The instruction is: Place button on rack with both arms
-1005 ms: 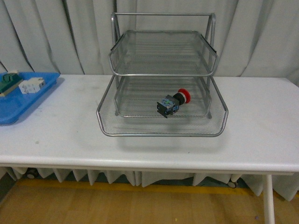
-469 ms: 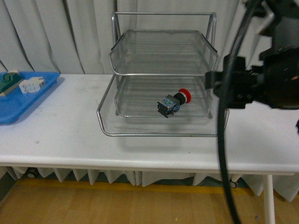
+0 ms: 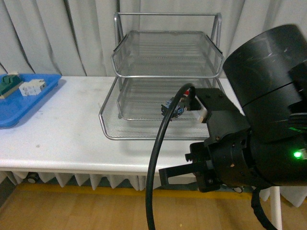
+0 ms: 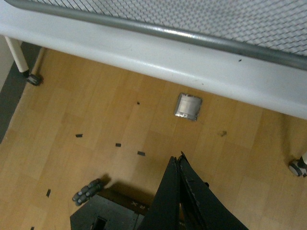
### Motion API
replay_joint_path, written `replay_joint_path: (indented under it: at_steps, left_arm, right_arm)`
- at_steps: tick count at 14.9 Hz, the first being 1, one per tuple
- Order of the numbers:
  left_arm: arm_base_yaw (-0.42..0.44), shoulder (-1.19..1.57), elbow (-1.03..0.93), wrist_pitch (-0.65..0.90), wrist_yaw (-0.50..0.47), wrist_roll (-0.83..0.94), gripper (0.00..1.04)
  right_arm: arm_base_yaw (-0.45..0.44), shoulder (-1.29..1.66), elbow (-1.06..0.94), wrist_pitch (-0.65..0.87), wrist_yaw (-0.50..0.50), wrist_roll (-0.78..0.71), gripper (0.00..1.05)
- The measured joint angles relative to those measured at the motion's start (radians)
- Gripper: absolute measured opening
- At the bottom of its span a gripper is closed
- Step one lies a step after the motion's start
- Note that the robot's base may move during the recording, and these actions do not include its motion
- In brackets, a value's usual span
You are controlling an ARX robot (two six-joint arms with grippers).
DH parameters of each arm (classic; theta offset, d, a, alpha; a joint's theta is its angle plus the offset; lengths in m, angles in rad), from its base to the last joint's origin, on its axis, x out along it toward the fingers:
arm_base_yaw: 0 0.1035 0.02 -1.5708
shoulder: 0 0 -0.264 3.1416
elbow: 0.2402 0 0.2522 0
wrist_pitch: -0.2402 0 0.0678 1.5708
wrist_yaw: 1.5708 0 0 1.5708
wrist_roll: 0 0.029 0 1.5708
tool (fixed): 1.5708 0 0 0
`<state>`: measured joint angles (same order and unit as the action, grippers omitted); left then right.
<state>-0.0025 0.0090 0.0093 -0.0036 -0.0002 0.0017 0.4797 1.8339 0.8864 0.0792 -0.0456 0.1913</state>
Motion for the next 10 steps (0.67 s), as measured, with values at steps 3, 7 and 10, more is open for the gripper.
replay_joint_path:
  at_steps: [3,7,10]
  left_arm:
    - [0.0,0.0,0.0,0.0,0.0,0.0,0.98]
    - [0.0,0.0,0.0,0.0,0.0,0.0,0.98]
    - [0.0,0.0,0.0,0.0,0.0,0.0,0.98]
  right_arm:
    - [0.005,0.098,0.129,-0.027,0.024,0.003,0.02]
    - [-0.04,0.182,0.255,-0.105,0.058,0.002,0.02]
    - [-0.078,0.186,0.302,-0.131,0.062,-0.002,0.02]
